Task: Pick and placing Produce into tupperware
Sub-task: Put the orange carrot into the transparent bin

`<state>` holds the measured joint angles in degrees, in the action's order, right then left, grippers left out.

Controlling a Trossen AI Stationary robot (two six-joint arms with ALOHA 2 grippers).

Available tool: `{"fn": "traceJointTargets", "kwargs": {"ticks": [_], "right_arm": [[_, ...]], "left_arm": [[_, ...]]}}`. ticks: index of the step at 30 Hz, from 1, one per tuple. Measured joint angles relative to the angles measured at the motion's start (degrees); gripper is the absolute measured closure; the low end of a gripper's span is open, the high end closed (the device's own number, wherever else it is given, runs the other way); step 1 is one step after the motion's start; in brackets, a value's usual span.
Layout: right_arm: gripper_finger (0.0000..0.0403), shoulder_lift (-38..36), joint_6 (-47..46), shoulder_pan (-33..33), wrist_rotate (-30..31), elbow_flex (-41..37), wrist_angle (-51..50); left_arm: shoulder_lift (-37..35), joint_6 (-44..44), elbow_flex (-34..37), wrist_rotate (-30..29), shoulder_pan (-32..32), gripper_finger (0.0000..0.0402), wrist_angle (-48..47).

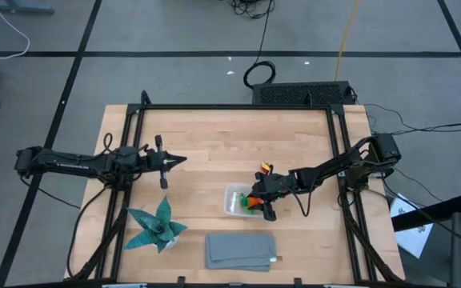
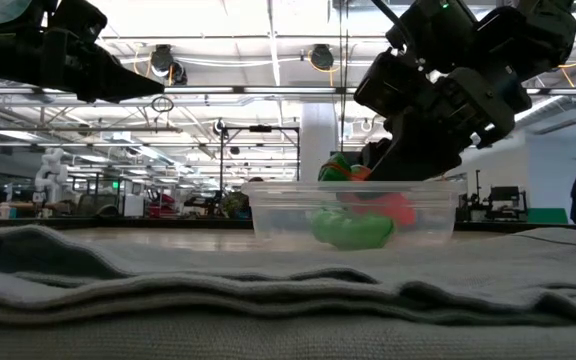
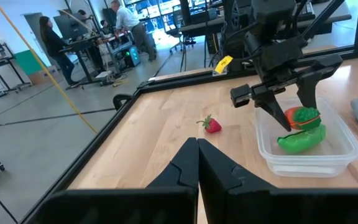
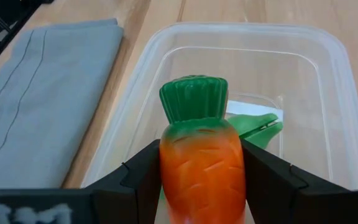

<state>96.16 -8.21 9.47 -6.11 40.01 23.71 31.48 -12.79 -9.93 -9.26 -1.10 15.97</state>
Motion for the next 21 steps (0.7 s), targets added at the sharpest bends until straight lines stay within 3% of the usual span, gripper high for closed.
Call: {"fn": "traceJointTargets", "kwargs": {"ticks": [14,21], "right_arm": [[0.0224,-0.02,-4.26,-0.53,1.53,0.0,0.06],[0.0224,-0.02,-1.92,-0.52,1.99,-0.02,-0.09]], "left_arm": [[0.0,0.23,0.0,-0.04,0.0,0.0401,-0.81],[0.0,0.23,0.0,-0.03,0.0,0.0401,-0.81]]}}
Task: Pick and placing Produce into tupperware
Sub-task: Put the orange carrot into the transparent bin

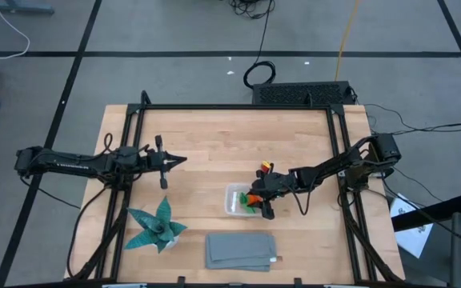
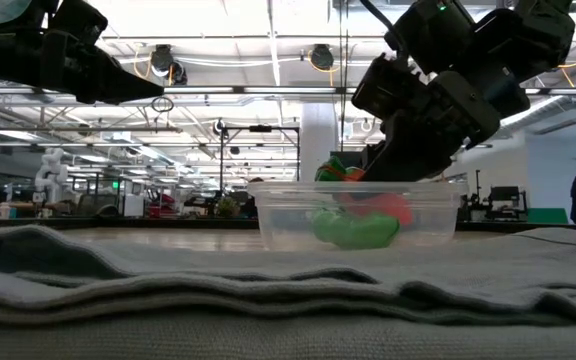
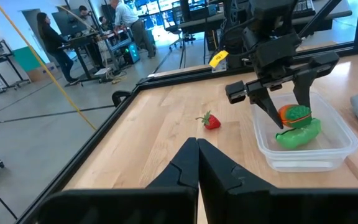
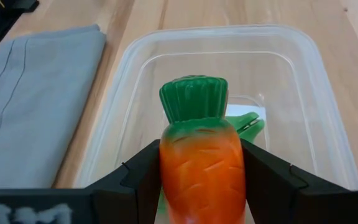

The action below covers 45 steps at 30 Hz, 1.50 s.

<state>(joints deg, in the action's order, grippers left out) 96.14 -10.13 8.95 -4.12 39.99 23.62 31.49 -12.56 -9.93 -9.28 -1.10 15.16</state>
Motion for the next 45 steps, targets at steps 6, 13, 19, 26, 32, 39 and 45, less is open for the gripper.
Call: {"fn": "traceJointTargets", "kwargs": {"ticks": [6,13,19,26,32,39,45], "right_arm": [[0.0224,0.0,0.56,0.0,-0.11,-0.02,-0.38],[0.0209,0.0,2.01,0.13,-0.37,-0.02,-0.74],[0.0188,-0.02,1.96,0.13,-0.36,-0.02,-1.12],[0.0188,-0.02,1.96,0.14,-0.37,-0.02,-1.14],[0.0188,-0.02,1.88,0.15,-0.42,-0.02,-0.85],[0.0188,-0.02,2.27,0.15,-0.42,-0.02,-0.74],[0.0188,-0.35,4.0,0.15,-0.12,-0.02,0.29]], "left_arm": [[0.0,-0.02,0.0,-0.02,0.02,0.0401,0.0],[0.02,-0.02,0.0,-0.04,0.0,0.0401,0.0],[0.0,-0.05,0.0,-0.04,0.0,0.0401,0.0],[0.0,-0.17,0.0,-0.04,0.0,0.0401,0.0],[0.0,-0.26,0.0,-0.05,0.0,0.0401,0.0],[0.02,-0.26,0.0,-0.06,0.0,0.0401,0.0],[0.0,-0.26,0.0,-0.07,0.0,0.0401,0.02]]}}
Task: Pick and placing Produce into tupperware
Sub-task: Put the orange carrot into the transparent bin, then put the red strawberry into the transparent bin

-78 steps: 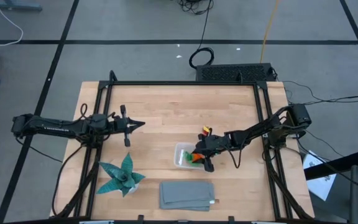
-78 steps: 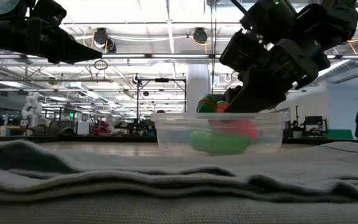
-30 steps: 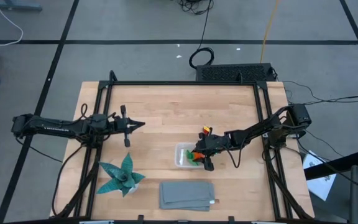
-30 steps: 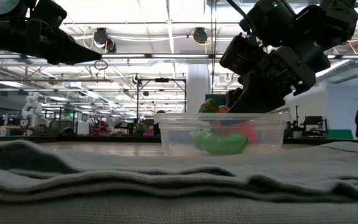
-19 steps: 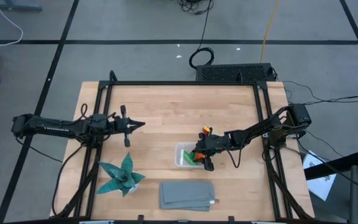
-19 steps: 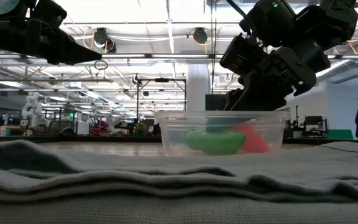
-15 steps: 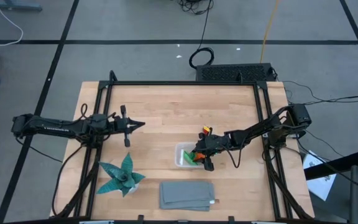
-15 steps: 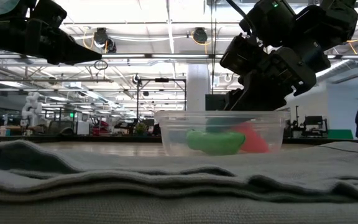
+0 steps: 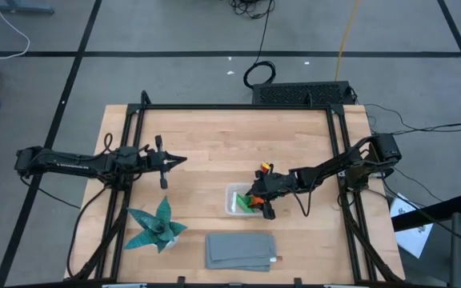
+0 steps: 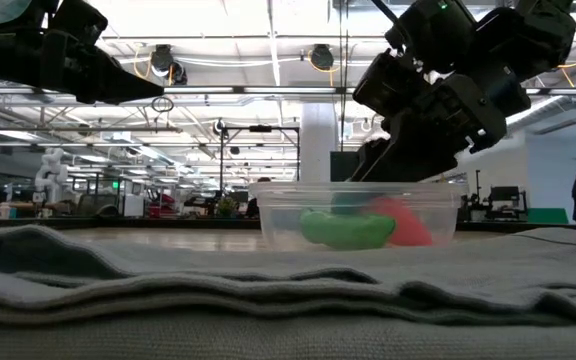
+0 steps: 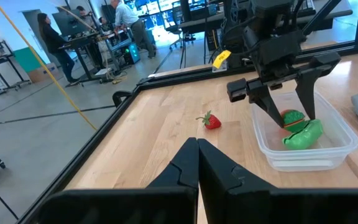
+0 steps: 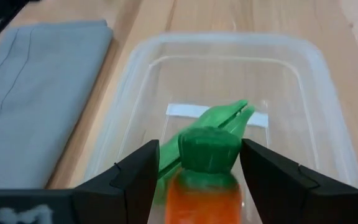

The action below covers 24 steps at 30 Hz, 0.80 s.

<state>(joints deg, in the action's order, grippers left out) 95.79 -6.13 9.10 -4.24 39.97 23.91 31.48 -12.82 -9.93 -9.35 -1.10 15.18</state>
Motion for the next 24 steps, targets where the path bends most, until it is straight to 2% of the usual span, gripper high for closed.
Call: {"fn": "traceJointTargets", "kwargs": {"ticks": [14,19,24], "right_arm": [[0.0197,-6.58,2.17,0.0,5.7,0.0,-1.08],[0.0242,-6.56,1.57,-0.01,5.74,0.0,-1.91],[0.0314,-6.56,0.92,-0.13,5.42,0.0,-2.0]], "left_arm": [[0.02,0.0,0.0,-0.04,0.02,0.0401,-0.01],[0.0,0.0,0.0,-0.04,0.01,0.0401,-0.02],[0.02,0.0,0.0,-0.04,0.02,0.0401,0.0]]}}
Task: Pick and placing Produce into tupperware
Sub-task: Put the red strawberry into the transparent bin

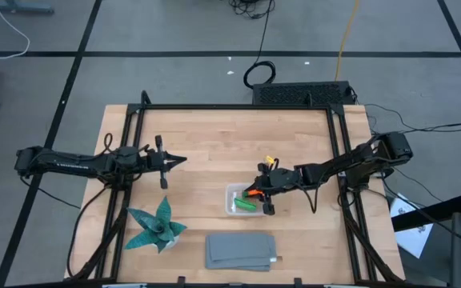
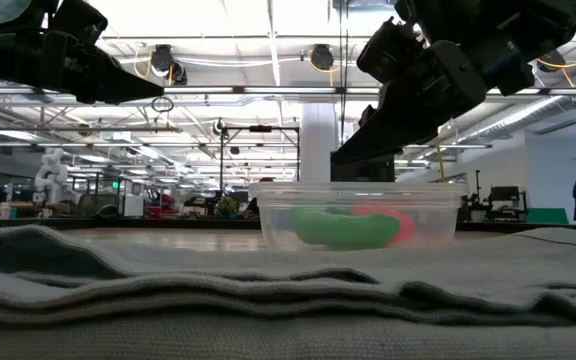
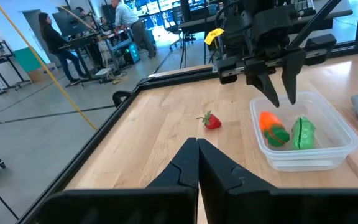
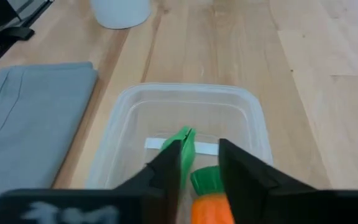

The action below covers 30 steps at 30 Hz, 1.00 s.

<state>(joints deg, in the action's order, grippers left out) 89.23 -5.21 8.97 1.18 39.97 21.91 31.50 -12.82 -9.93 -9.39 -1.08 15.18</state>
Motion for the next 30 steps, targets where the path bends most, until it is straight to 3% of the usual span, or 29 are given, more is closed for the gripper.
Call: {"fn": "traceJointTargets", "kwargs": {"ticks": [5,11,18,30], "right_arm": [[0.0393,0.0,0.18,0.04,-2.75,0.0,0.04],[0.0401,-3.21,0.69,-0.97,-2.54,0.02,0.44],[0.0402,-15.54,1.32,-3.69,-2.31,-2.53,2.23],[0.0403,-40.31,-0.6,-3.61,10.75,-15.45,2.56]], "left_arm": [[-0.02,-0.42,0.0,0.0,-0.01,0.0401,0.0],[-0.02,-0.46,0.0,0.0,-0.01,0.0401,-0.01],[-0.02,-0.46,0.02,-0.02,-0.01,0.0401,-0.12],[-0.02,-0.63,0.02,-0.2,-0.02,0.0401,-0.13]]}}
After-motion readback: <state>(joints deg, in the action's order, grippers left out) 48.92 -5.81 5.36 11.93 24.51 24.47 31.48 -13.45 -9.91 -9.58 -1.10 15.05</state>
